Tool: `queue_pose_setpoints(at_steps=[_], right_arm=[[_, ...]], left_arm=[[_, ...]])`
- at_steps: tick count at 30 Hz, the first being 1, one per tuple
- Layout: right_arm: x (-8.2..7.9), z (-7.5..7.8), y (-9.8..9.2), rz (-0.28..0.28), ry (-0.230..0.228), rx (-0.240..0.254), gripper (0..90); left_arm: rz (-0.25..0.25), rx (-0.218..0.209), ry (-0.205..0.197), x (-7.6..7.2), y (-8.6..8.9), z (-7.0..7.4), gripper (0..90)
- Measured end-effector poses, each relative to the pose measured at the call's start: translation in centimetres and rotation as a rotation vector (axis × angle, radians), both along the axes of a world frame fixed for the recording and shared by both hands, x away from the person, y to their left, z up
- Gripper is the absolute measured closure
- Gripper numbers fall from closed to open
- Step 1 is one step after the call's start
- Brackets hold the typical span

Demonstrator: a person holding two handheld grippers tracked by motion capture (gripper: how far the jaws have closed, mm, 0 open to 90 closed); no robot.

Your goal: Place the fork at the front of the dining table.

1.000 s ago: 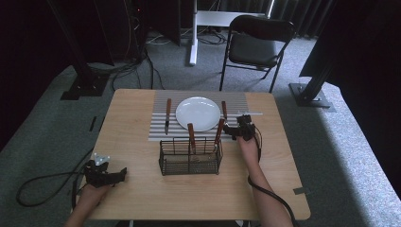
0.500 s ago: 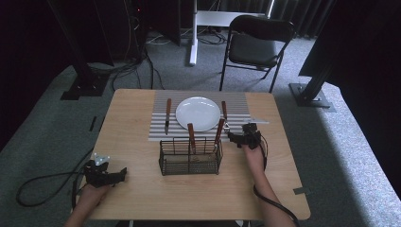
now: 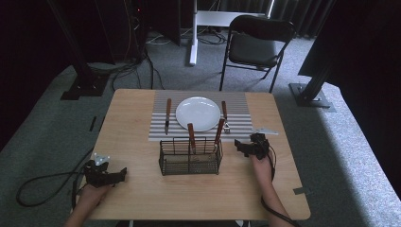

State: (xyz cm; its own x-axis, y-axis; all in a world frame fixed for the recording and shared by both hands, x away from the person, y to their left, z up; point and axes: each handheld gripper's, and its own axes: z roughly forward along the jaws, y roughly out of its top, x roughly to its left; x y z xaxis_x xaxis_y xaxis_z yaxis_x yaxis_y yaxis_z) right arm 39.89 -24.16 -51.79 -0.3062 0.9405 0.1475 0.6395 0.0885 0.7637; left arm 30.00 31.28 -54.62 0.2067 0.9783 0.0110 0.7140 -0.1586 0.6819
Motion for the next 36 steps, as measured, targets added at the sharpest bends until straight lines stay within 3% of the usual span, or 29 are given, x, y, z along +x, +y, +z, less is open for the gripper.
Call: queue_pose_setpoints(at_steps=[5,12,20,36], right_arm=[[-1.2,-0.3,-1.2,-0.022,0.002,0.009,14.3],[-3.0,-0.6,-2.6,-0.094,-0.025,-0.011,13.8],[-4.5,-1.8,-3.8,-0.108,0.009,-0.029,13.6],[-7.7,-2.7,-5.8,-0.160,0.006,-0.069,13.1]], left_arm=[[0.000,0.000,0.000,0.0,0.0,0.0,0.0],[0.000,0.000,0.000,0.0,0.0,0.0,0.0],[0.000,0.000,0.000,0.0,0.0,0.0,0.0],[0.000,-0.001,0.001,0.0,0.0,0.0,0.0]])
